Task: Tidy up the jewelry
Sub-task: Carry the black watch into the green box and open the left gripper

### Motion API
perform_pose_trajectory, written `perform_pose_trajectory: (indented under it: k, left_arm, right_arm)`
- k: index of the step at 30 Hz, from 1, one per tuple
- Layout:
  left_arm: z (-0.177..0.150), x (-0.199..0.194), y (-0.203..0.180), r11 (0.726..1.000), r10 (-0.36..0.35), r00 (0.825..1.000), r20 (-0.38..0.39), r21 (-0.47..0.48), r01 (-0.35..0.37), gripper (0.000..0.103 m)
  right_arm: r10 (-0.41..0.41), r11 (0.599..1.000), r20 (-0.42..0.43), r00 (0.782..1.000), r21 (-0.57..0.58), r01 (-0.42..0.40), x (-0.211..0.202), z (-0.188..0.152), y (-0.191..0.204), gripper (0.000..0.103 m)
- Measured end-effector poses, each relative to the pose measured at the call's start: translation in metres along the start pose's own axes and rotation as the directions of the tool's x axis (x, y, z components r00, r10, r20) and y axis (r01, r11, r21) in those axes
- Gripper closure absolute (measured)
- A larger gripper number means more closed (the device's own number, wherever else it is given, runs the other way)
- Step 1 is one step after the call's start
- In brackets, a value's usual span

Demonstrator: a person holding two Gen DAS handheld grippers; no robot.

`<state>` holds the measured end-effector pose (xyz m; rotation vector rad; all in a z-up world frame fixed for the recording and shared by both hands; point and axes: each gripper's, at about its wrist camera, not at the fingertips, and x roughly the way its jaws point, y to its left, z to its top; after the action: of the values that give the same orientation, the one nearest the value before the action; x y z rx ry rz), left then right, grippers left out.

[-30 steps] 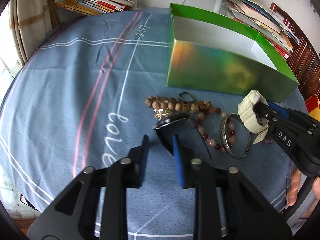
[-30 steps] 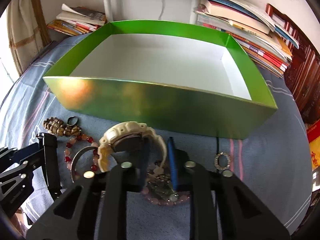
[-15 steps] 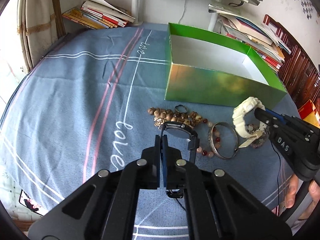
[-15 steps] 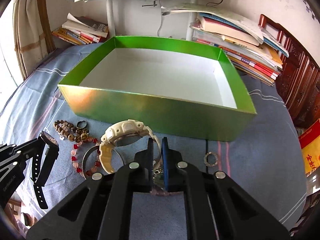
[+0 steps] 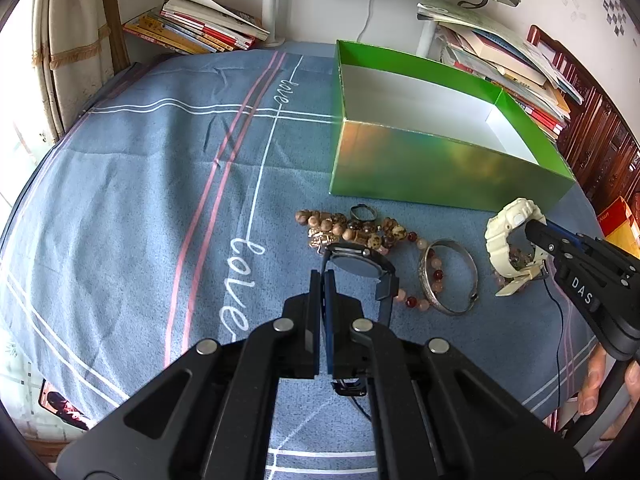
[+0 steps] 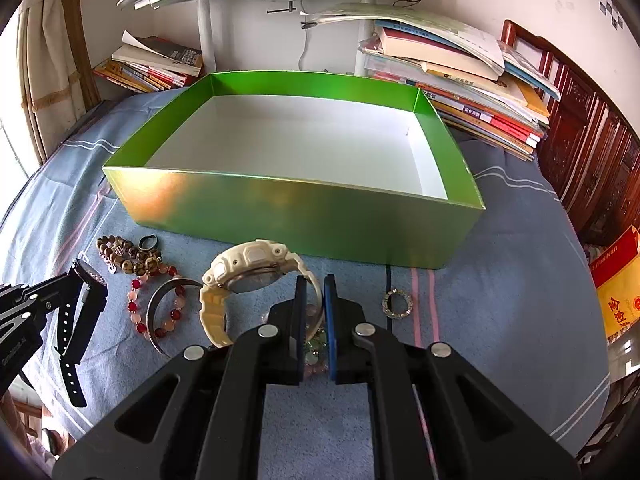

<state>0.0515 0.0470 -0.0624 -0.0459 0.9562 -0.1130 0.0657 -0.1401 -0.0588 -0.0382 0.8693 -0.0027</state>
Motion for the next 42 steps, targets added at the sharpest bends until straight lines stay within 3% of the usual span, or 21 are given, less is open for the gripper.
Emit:
perform_pose_trajectory:
  k: [10, 17, 19, 23, 26, 29, 30, 31, 32, 33, 36, 39, 42]
  left_arm:
    - [0.017, -0.021, -0.001, 0.998, -0.059, 0.997, 0.053, 0.011, 0.058, 0.101]
    - [0.079, -0.042, -0.026, 0.988, -0.143, 0.978, 0.154, 0.075, 0.133, 0.101]
    - [0.106, -0.036, -0.041, 0.984, -0.166, 0.971, 0.174, 0.098, 0.150, 0.101]
    - [0.140, 0.004, -0.062, 0.985, -0.152, 0.979, 0.138, 0.108, 0.137, 0.101]
    - [0.153, 0.041, -0.066, 0.989, -0.126, 0.988, 0.086, 0.084, 0.119, 0.101]
    - [0.157, 0.065, -0.065, 0.992, -0.116, 0.992, 0.055, 0.064, 0.113, 0.100]
    - [0.156, 0.067, -0.063, 0.993, -0.114, 0.992, 0.056, 0.047, 0.111, 0.092]
    - [0.155, 0.067, -0.060, 0.993, -0.113, 0.992, 0.056, 0.038, 0.111, 0.083]
    - [0.153, 0.063, -0.057, 0.994, -0.110, 0.992, 0.062, 0.034, 0.108, 0.059]
    - [0.149, 0.055, -0.053, 0.995, -0.097, 0.992, 0.084, 0.035, 0.094, 0.053]
    - [0.126, 0.026, -0.042, 0.998, -0.029, 0.990, 0.138, 0.058, 0.021, 0.048]
    - [0.090, 0.003, -0.026, 0.998, 0.053, 0.985, 0.162, 0.026, -0.058, 0.033]
    - [0.055, -0.005, -0.012, 0.995, 0.097, 0.984, 0.152, -0.012, -0.096, 0.030]
  right_arm:
    - [0.036, 0.999, 0.085, 0.996, 0.025, -0.038, -0.032, 0.013, -0.011, 0.094]
    - [-0.023, 0.997, 0.189, 0.982, 0.074, 0.010, -0.041, 0.062, -0.037, 0.094]
    - [-0.044, 0.995, 0.179, 0.983, 0.091, 0.028, -0.028, 0.079, -0.044, 0.094]
    - [-0.077, 0.991, 0.098, 0.992, 0.121, 0.065, 0.019, 0.100, -0.054, 0.094]
    - [-0.074, 0.988, 0.035, 0.997, 0.138, 0.069, 0.048, 0.102, -0.057, 0.093]
    - [-0.061, 0.987, 0.007, 0.998, 0.148, 0.059, 0.060, 0.100, -0.056, 0.085]
    - [-0.057, 0.987, 0.012, 0.998, 0.151, 0.055, 0.059, 0.099, -0.056, 0.079]
    - [-0.061, 0.987, 0.026, 0.998, 0.153, 0.057, 0.054, 0.098, -0.055, 0.066]
    - [-0.066, 0.987, 0.048, 0.997, 0.151, 0.059, 0.045, 0.096, -0.056, 0.059]
    - [-0.069, 0.987, 0.075, 0.995, 0.148, 0.058, 0.033, 0.093, -0.056, 0.054]
    - [-0.057, 0.990, 0.126, 0.990, 0.135, 0.040, 0.001, 0.078, -0.060, 0.054]
    - [-0.026, 0.991, 0.152, 0.988, 0.135, 0.006, -0.032, 0.045, -0.063, 0.054]
    - [-0.037, 0.992, 0.133, 0.990, 0.122, 0.021, -0.039, 0.015, -0.060, 0.054]
